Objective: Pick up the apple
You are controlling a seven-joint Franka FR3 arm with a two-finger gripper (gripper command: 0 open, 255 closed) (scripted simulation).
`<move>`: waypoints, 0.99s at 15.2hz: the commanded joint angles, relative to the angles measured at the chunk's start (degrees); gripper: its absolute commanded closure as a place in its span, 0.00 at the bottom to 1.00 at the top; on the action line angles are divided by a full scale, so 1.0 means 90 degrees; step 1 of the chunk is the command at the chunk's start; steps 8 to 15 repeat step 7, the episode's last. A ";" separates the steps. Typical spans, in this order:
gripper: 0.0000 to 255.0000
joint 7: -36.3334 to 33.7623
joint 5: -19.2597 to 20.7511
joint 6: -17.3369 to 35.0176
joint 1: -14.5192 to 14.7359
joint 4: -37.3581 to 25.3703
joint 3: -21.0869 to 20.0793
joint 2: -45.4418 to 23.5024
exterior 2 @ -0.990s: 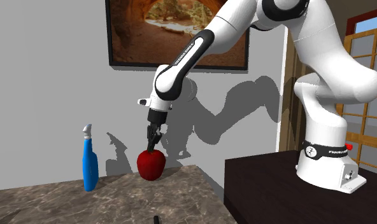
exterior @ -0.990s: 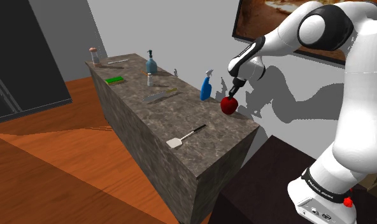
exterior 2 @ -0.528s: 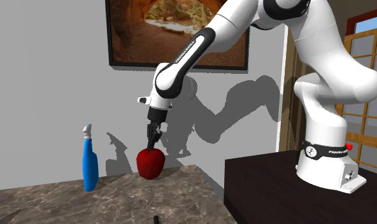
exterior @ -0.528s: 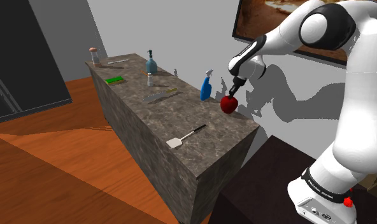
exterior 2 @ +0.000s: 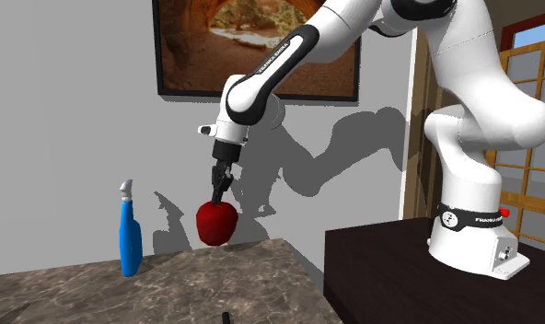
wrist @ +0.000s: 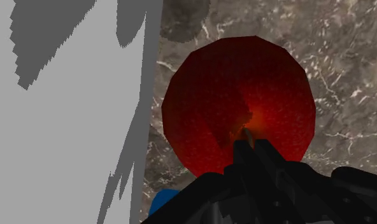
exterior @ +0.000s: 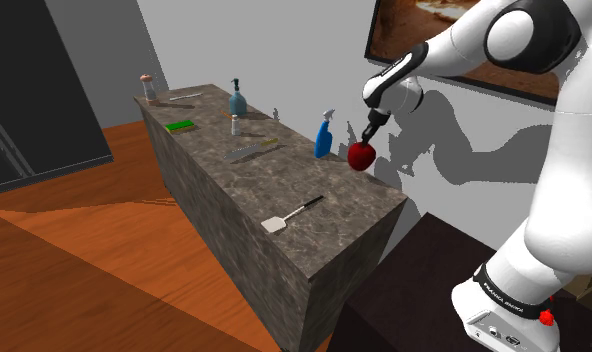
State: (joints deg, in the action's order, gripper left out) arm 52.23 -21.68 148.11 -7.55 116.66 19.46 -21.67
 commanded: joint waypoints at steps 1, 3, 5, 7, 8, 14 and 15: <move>1.00 -0.0075 0.0099 -0.0120 0.0042 0.0001 0.0060 0.0129; 1.00 -0.0154 0.0198 -0.0249 0.0081 -0.0021 0.0115 0.0245; 1.00 -0.0232 0.0295 -0.0380 0.0116 -0.0049 0.0165 0.0358; 1.00 -0.0238 0.0303 -0.0389 0.0118 -0.0051 0.0169 0.0367; 1.00 -0.0238 0.0303 -0.0389 0.0118 -0.0051 0.0169 0.0367; 1.00 -0.0238 0.0303 -0.0389 0.0118 -0.0051 0.0169 0.0367; 1.00 -0.0238 0.0303 -0.0389 0.0118 -0.0051 0.0169 0.0367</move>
